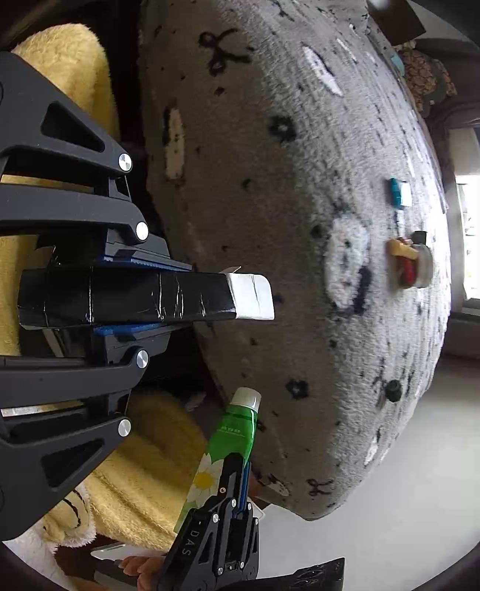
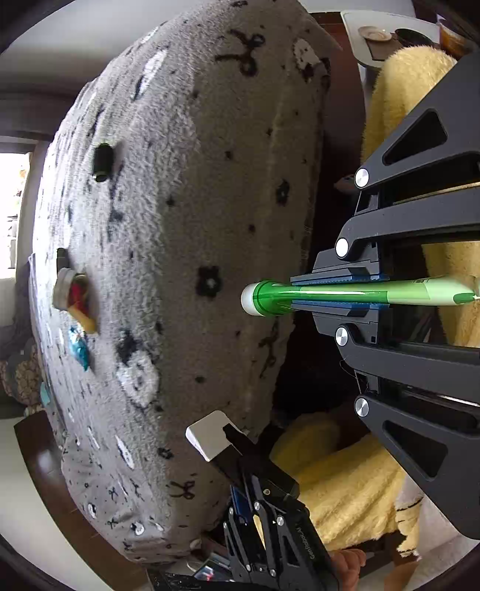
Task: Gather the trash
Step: 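Lift the green tube and black box and carry them toward the bed edge, then lower both grippers below the bed edge and open them over the bin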
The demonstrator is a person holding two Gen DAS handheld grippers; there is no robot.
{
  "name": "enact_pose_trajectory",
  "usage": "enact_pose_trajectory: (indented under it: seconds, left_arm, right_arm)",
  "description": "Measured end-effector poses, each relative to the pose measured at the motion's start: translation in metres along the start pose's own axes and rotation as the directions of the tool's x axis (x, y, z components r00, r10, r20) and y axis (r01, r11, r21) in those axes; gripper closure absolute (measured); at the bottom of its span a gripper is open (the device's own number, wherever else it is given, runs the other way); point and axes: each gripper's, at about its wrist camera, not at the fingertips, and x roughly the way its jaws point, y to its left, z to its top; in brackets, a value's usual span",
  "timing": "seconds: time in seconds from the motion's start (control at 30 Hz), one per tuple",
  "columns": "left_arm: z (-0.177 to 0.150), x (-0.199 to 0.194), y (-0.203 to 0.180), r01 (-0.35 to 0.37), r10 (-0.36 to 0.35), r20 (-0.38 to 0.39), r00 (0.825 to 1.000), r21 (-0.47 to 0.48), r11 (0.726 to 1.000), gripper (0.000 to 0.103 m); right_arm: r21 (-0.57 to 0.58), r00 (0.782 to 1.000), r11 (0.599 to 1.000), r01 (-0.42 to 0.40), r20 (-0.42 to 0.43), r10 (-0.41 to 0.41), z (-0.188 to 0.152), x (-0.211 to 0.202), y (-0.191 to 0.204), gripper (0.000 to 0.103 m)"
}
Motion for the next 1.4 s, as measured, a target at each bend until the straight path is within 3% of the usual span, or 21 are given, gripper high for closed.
enact_pose_trajectory:
  seconds: [0.23,0.5,0.97,1.17,1.33,1.4]
  left_arm:
    - [-0.022,0.053,0.002,0.003,-0.005,-0.144,0.99,-0.009,1.0,0.082]
    - [-0.04,0.101,0.004,0.026,-0.029,-0.282,0.959,-0.016,1.0,0.082]
    - [-0.053,0.153,0.008,0.108,-0.113,-0.424,0.898,-0.035,0.994,0.082]
    - [-0.054,0.163,0.004,0.118,-0.12,-0.462,0.879,-0.032,0.992,0.081]
    - [-0.054,0.159,0.005,0.112,-0.118,-0.449,0.886,-0.04,0.993,0.073]
    - [-0.052,0.154,0.008,0.102,-0.111,-0.435,0.893,-0.044,0.994,0.056]
  right_arm:
    - [0.055,0.991,0.998,-0.014,-0.134,0.022,-0.024,0.049,-0.008,0.094]
    - [0.096,0.967,0.995,-0.037,-0.246,0.06,-0.039,0.094,-0.008,0.094]
    - [0.106,0.93,0.993,-0.055,-0.356,0.09,-0.04,0.139,-0.001,0.094]
    - [0.066,0.936,0.997,-0.038,-0.347,0.059,-0.031,0.146,0.01,0.094]
    - [0.052,0.94,0.998,-0.023,-0.34,0.04,-0.022,0.148,0.014,0.094]
    - [0.059,0.942,0.998,-0.021,-0.332,0.039,-0.018,0.144,0.016,0.093]
